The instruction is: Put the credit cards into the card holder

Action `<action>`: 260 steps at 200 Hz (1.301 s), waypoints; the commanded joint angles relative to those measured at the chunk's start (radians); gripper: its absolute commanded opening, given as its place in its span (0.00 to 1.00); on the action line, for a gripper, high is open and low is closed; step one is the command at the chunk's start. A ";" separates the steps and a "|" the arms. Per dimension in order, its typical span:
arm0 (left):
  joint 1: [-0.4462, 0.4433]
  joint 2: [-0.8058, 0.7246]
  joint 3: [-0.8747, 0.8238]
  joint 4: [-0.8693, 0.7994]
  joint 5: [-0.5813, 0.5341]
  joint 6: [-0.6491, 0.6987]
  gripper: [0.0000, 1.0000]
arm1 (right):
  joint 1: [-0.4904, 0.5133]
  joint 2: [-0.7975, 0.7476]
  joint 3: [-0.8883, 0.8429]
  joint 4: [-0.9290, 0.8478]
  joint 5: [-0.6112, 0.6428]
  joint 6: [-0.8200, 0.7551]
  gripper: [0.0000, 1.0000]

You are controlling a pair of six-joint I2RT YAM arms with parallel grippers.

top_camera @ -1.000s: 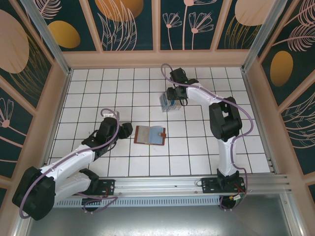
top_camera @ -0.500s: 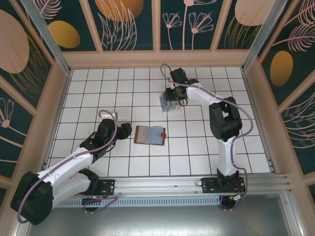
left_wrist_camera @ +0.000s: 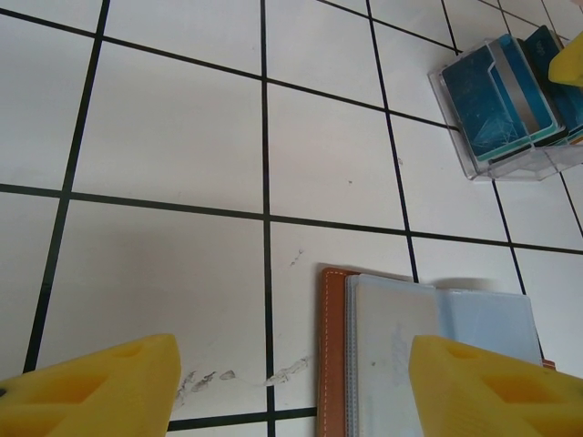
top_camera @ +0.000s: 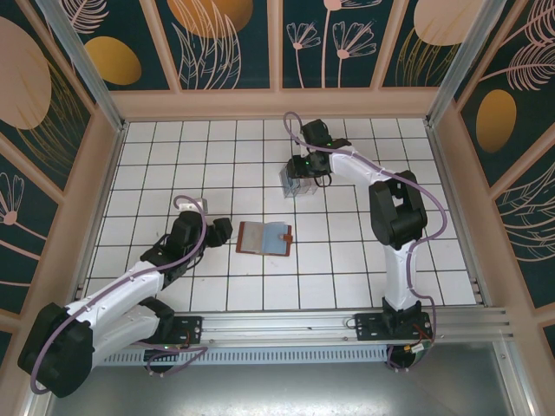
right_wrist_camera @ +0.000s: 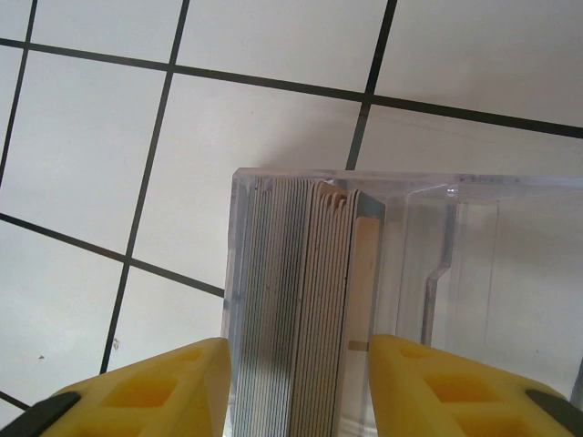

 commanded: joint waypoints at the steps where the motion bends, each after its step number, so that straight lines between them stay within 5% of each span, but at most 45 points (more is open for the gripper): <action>1: -0.004 -0.013 -0.016 0.021 -0.016 -0.013 0.68 | -0.007 -0.007 0.004 -0.031 -0.034 -0.004 0.43; 115: -0.003 0.026 0.007 0.016 -0.006 -0.006 0.69 | -0.062 -0.098 -0.094 0.101 -0.279 0.059 0.32; 191: -0.003 0.026 0.005 0.020 -0.009 -0.005 0.69 | -0.059 -0.133 -0.113 0.104 -0.161 0.048 0.30; 260: -0.003 0.041 0.018 0.029 -0.008 0.001 0.69 | -0.061 -0.117 -0.101 0.076 -0.039 0.039 0.40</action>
